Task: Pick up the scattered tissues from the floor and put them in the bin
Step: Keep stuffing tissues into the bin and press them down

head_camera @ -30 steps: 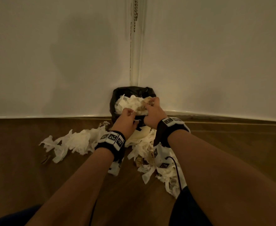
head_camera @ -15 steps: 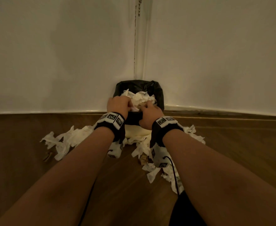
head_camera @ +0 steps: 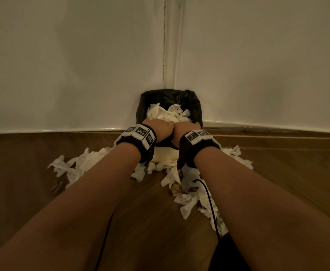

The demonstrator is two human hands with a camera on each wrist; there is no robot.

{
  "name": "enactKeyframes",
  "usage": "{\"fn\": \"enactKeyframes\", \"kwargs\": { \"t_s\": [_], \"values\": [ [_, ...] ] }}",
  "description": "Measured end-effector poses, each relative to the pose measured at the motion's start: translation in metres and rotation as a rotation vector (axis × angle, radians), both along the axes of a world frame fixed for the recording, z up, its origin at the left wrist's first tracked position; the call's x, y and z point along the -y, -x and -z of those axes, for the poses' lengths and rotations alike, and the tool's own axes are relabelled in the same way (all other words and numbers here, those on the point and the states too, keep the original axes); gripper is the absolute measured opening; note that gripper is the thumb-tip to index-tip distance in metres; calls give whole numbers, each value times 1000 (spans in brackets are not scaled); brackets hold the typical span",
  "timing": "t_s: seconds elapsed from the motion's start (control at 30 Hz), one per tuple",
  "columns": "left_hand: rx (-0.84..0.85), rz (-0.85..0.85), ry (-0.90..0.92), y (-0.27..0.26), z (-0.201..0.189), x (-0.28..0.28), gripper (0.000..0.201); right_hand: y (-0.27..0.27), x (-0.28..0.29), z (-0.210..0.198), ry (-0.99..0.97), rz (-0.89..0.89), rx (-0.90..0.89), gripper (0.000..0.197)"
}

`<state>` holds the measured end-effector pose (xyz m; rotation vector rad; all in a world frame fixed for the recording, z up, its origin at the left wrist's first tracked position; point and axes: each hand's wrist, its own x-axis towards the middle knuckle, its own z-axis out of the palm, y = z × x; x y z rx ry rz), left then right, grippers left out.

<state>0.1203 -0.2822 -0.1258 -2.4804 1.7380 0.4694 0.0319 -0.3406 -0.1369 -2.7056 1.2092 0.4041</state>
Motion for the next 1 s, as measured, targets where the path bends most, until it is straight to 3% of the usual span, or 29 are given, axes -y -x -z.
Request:
{"fn": "enactKeyframes", "kwargs": {
  "t_s": [0.07,0.13,0.2,0.27,0.37,0.5,0.63,0.73,0.83,1.0],
  "values": [
    [62,-8,-72,2,2,-1,49,-5,5,1,-48,20,-58,61],
    [2,-102,-103,3,1,2,52,-8,9,0,-97,46,-109,69],
    [-6,-126,-99,4,0,2,53,-8,7,-1,-77,38,-93,64],
    [116,-23,-33,7,1,-6,50,-1,1,-1,15,-8,-32,45],
    [202,43,215,11,8,-24,40,12,-6,-2,96,-46,87,26],
    [57,-52,616,10,26,-53,33,22,-11,-11,78,-32,155,45],
    [-8,-193,808,12,46,-89,35,25,-23,-24,82,-22,334,52],
    [26,-278,818,12,58,-113,45,19,-32,-34,167,-79,514,42],
    [11,-371,737,4,71,-134,45,5,-46,-36,285,-177,566,31],
    [21,-513,575,-24,92,-166,45,-32,-81,-28,256,-350,670,28]
  ]
}}
